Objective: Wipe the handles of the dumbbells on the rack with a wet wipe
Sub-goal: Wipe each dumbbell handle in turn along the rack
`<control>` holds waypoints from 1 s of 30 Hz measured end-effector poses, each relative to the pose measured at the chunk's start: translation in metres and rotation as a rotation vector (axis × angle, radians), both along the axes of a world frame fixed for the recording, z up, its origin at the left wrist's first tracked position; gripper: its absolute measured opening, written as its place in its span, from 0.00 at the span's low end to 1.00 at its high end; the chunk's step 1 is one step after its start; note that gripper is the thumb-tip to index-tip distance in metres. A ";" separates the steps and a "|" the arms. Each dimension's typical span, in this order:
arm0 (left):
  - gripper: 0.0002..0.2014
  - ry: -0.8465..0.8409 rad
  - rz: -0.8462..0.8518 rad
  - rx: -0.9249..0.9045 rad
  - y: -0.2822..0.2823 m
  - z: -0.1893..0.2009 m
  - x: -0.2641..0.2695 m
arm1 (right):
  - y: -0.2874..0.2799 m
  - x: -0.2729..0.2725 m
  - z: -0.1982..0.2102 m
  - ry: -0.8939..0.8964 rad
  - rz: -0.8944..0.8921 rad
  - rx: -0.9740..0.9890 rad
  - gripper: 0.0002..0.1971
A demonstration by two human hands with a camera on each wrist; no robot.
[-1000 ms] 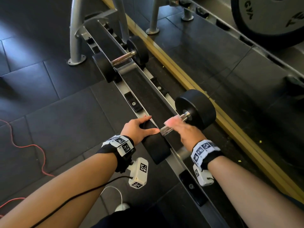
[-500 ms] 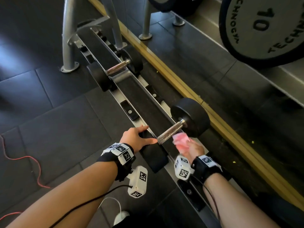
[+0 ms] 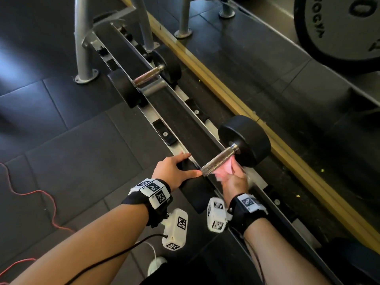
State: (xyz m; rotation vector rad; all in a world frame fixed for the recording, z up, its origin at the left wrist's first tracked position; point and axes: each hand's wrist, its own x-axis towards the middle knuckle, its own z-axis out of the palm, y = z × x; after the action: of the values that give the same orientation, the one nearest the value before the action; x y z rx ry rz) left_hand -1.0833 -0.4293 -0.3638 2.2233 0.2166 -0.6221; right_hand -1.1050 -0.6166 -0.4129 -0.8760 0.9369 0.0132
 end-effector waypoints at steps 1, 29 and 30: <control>0.39 0.000 -0.004 0.002 0.000 0.000 0.000 | 0.000 -0.005 0.001 0.008 0.069 0.002 0.11; 0.37 0.000 -0.018 -0.010 0.000 0.001 -0.001 | 0.003 -0.001 0.008 0.057 0.122 0.013 0.21; 0.37 -0.004 -0.015 -0.010 0.000 0.001 -0.001 | 0.002 -0.009 0.006 0.054 0.148 0.031 0.26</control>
State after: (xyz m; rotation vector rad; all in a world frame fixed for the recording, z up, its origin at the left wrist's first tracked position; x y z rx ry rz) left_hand -1.0847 -0.4296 -0.3630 2.2183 0.1945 -0.6257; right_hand -1.1141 -0.6143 -0.4068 -0.9185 0.9180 0.1782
